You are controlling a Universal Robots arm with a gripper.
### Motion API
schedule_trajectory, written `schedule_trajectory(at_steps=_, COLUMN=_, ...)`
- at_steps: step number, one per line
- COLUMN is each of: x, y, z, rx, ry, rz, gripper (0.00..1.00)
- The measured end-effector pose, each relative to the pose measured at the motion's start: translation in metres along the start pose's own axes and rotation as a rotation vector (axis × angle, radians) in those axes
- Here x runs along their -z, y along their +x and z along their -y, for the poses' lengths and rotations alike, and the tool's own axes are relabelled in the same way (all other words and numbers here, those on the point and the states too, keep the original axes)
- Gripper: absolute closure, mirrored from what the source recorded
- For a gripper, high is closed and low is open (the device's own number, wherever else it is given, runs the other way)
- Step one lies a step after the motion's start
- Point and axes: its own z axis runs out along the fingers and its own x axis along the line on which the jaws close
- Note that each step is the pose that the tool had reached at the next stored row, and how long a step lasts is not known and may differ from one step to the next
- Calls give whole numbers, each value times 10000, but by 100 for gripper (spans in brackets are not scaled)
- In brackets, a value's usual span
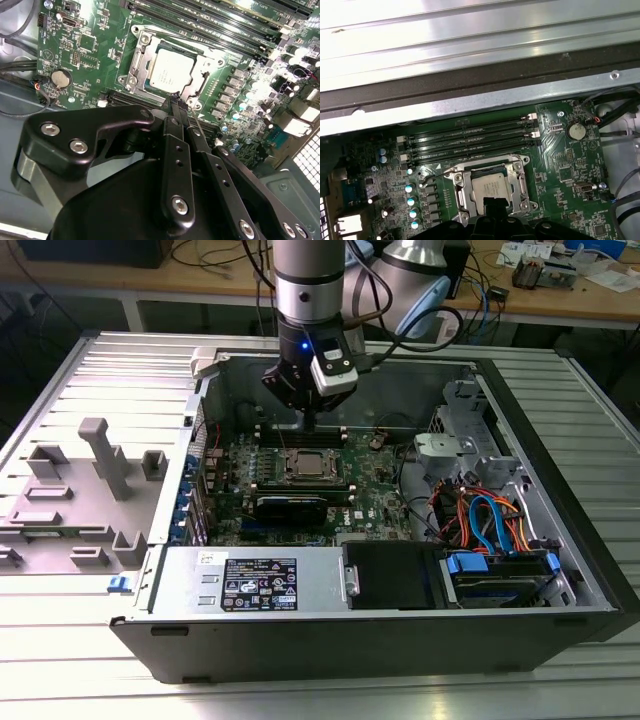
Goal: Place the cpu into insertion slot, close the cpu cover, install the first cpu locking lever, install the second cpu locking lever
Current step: 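Install the first cpu locking lever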
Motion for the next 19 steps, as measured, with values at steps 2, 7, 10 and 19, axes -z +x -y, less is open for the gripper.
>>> schedule_trajectory(at_steps=2, x=1, y=13, z=2, rx=0, ry=0, rz=0, gripper=89)
schedule_trajectory(at_steps=7, x=1, y=17, z=3, rx=0, ry=0, rz=0, gripper=89)
schedule_trajectory(at_steps=10, x=1, y=19, z=3, rx=0, ry=-1, rz=0, gripper=89)
schedule_trajectory(at_steps=19, x=-3, y=27, z=5, rx=1245, ry=-69, rz=-6, gripper=89)
